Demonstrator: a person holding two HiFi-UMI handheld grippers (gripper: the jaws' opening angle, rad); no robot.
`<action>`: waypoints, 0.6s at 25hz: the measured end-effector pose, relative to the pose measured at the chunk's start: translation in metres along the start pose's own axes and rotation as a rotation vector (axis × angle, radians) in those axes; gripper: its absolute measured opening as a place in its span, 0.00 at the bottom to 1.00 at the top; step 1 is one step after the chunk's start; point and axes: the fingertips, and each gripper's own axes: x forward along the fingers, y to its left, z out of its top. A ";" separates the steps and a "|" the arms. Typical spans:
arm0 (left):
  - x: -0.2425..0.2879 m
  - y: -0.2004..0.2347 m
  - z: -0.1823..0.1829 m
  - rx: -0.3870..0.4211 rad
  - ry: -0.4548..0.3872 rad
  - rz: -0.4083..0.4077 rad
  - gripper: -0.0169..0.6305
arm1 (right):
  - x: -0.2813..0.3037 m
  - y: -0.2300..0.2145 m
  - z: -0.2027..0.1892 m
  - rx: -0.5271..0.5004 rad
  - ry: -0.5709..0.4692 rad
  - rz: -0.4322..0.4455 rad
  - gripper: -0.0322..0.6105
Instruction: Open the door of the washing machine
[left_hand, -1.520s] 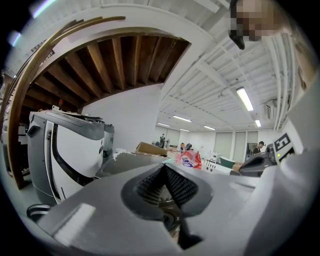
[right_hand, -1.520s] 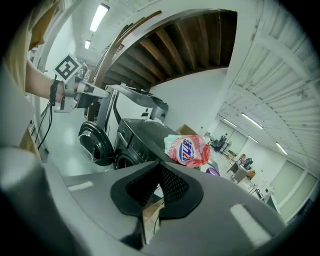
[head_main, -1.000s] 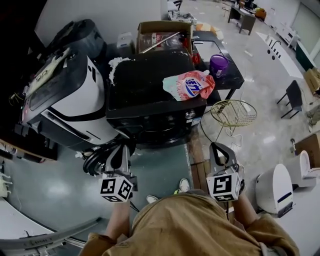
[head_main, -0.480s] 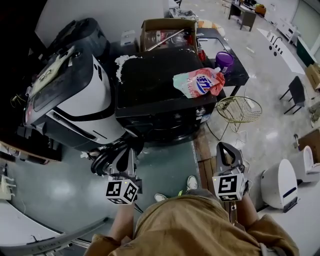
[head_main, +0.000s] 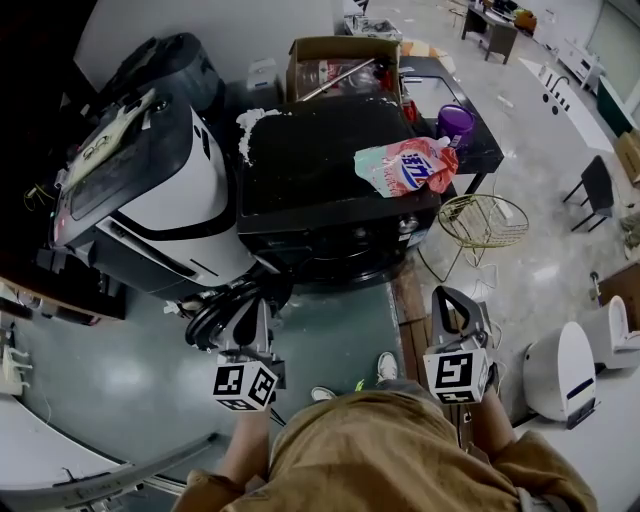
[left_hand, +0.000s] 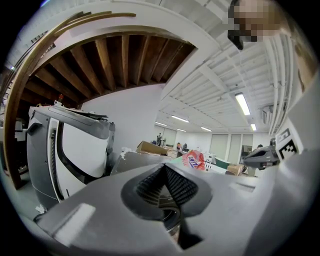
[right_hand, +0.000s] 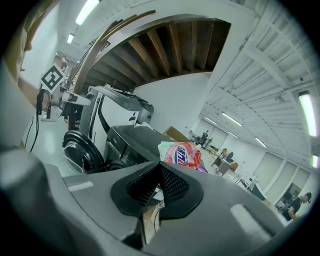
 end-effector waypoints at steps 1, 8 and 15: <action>-0.001 0.000 0.000 0.001 0.000 0.003 0.12 | 0.001 0.000 0.000 0.001 -0.003 0.002 0.06; -0.008 -0.004 -0.001 0.002 -0.006 0.034 0.12 | 0.002 0.002 0.000 0.016 -0.016 0.032 0.06; -0.010 -0.013 -0.011 -0.018 0.005 0.061 0.12 | 0.005 -0.007 0.002 0.005 -0.035 0.052 0.06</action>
